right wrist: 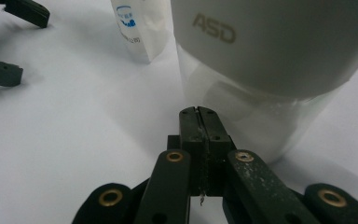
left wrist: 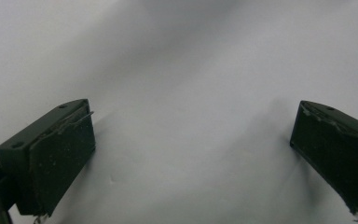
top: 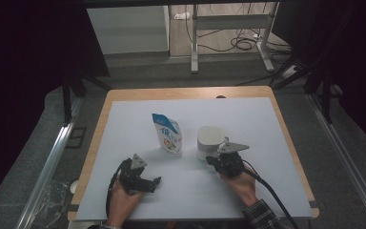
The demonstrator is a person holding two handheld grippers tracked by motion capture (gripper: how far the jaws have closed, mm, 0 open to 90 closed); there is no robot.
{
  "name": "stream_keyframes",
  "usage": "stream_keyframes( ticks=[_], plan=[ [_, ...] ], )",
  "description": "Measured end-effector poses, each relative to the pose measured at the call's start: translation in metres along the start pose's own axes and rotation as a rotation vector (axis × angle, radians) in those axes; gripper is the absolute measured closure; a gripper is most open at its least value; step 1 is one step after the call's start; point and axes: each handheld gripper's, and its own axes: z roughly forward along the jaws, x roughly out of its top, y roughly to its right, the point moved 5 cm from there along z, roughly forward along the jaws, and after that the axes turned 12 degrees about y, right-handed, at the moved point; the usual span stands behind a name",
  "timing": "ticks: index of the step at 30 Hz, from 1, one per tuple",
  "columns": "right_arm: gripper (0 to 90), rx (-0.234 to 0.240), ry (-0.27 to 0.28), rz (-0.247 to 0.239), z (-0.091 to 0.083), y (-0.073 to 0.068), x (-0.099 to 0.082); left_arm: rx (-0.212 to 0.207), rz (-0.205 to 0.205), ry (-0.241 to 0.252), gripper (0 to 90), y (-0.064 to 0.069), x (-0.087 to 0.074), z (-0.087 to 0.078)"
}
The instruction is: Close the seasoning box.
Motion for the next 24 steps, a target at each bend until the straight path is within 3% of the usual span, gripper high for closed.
stream_keyframes(
  ticks=[5,6,9,18,24],
  plan=[
    [84.9,0.009,0.003,0.007,-0.004,0.0,0.003,0.0,0.0,0.0,0.0,0.0,0.0,0.0],
    [78.7,0.01,0.008,0.004,-0.007,-0.001,0.004,0.0,0.001,0.0,0.0,0.0,0.0,0.0],
    [72.2,0.011,0.012,-0.009,-0.01,-0.004,0.005,0.0,0.001,0.0,0.0,0.0,0.0,0.0],
    [57.5,-0.004,-0.014,-0.054,-0.022,-0.005,0.004,-0.001,0.004,0.0,0.0,0.0,0.0,0.0],
    [47.7,-0.004,-0.007,-0.035,-0.035,-0.002,0.005,-0.001,0.004,0.0,0.0,0.0,0.0,0.0]
  ],
)
